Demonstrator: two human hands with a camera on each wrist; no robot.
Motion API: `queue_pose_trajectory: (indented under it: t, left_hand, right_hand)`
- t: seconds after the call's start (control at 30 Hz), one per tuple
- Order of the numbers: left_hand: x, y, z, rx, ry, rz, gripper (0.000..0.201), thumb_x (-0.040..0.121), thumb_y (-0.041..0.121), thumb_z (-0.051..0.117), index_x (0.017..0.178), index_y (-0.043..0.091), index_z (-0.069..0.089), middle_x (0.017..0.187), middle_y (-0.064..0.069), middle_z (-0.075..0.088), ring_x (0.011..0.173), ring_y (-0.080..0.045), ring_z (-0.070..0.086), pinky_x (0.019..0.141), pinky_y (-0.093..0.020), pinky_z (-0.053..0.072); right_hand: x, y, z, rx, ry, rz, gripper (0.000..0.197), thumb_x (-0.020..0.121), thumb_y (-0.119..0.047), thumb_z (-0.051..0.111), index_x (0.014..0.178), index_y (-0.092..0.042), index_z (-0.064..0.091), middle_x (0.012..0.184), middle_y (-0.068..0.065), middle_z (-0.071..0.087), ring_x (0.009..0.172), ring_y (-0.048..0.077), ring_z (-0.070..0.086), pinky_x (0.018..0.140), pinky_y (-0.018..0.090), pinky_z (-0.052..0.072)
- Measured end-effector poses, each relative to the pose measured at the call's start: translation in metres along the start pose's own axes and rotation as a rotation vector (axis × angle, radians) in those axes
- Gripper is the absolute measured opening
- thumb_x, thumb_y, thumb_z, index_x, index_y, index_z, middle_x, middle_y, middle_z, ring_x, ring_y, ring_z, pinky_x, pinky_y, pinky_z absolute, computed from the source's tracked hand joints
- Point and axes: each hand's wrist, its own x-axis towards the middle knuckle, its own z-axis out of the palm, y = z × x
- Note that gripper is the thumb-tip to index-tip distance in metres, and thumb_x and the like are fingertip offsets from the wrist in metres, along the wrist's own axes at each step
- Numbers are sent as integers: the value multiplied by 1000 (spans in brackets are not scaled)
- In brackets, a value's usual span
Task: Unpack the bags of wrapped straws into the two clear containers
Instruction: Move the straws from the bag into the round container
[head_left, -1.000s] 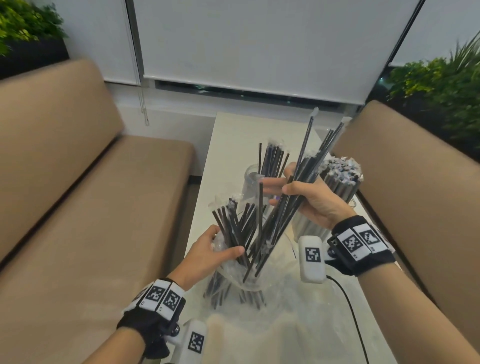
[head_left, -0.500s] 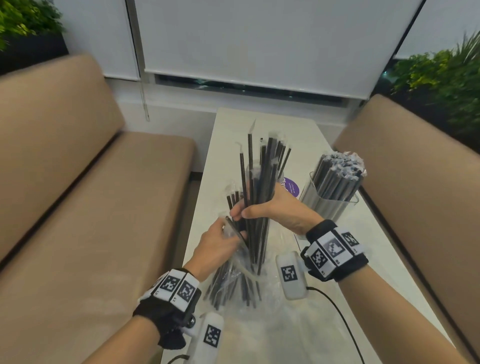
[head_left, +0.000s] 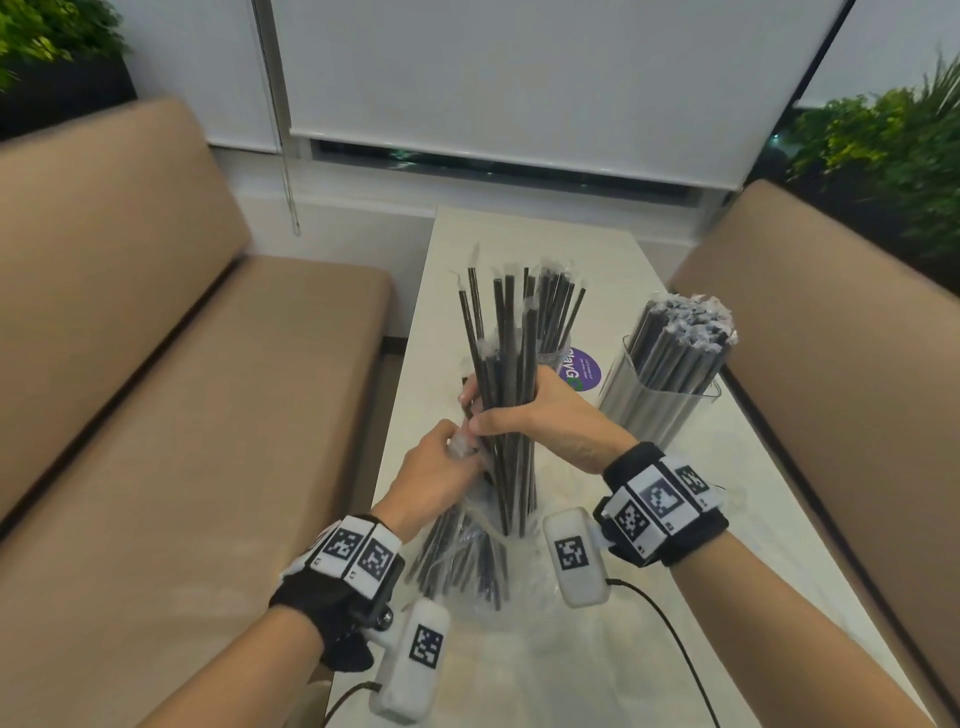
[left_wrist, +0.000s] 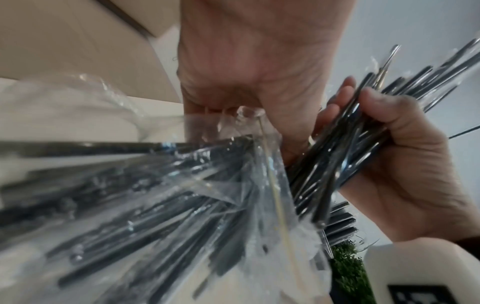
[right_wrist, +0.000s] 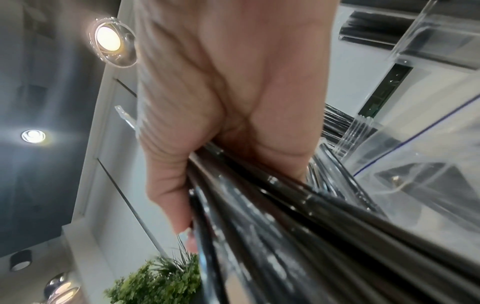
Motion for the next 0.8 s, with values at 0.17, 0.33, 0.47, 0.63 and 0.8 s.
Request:
queue_pose_trajectory:
  t: [0.17,0.33,0.47,0.63,0.8]
  left_hand:
    - [-1,-5,-5,-21,-8,44,23,83,38,68,89,21,53,91,3,63,84,-13,63,79,-33,51]
    - [-3,-20,-17,-47,4,50,60,78,48,70,126,16,52,128,-1,61,120,-17,56,104,-38,43]
    - [-7,-30,-21,-147,35,53,94,78,50,72,153,18,25,158,8,27,144,-12,29,120,-40,25]
    - [-11,-32,-20,-171,3,56,52,80,37,76,127,25,55,123,23,66,116,7,58,108,-31,42]
    - [-19,-28,-18,-186,-33,76,31,87,13,69,114,27,61,105,25,72,100,7,66,93,-20,47]
  right_hand:
    - [1,-28,-26,196,207,-82,15,88,5,57,102,-1,59,77,13,62,71,25,61,73,34,59]
    - [16,-85,-89,571,488,-308,13,91,6,51,97,-4,55,74,6,64,67,19,64,75,39,57]
    - [48,-102,-111,549,748,-448,17,85,10,55,87,-7,53,71,6,61,64,20,62,70,35,55]
    - [92,-63,-98,157,958,-292,18,75,-4,64,84,-17,56,79,8,64,69,21,61,71,44,58]
    - [108,-47,-96,150,1091,-302,17,81,-5,62,92,-17,55,78,2,65,72,19,64,77,46,59]
